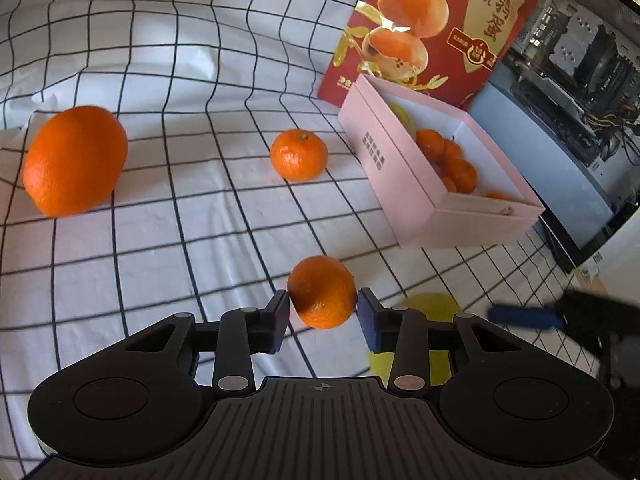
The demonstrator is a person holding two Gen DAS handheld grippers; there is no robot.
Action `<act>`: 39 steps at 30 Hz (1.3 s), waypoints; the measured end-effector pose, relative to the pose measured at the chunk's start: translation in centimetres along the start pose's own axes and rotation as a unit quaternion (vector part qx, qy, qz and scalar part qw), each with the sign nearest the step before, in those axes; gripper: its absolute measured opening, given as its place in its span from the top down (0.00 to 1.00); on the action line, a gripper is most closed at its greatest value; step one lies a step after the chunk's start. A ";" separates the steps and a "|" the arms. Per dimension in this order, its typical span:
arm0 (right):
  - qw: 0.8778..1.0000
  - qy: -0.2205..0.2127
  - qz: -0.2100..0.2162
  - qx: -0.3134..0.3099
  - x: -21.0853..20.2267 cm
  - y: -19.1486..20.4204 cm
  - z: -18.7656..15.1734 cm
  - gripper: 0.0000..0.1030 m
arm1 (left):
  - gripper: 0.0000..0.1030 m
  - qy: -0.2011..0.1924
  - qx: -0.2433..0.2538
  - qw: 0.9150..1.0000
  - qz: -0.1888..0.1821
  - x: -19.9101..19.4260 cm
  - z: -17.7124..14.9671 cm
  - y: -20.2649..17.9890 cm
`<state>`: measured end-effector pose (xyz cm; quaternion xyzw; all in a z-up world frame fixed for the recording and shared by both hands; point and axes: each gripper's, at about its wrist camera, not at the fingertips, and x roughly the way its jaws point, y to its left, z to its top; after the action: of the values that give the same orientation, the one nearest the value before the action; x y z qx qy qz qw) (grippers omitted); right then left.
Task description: Organize fruits
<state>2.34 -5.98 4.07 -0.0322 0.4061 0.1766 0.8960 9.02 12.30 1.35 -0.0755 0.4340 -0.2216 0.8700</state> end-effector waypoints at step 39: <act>0.998 -0.003 0.011 -0.055 0.5 1.8 1.9 0.45 | 0.63 -0.028 -0.011 0.996 0.082 -4.1 -1.9 1.9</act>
<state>3.37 -3.72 5.07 -0.0765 0.3934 0.2091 0.8920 6.00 15.93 2.51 -0.0555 0.4164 -0.1420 0.8963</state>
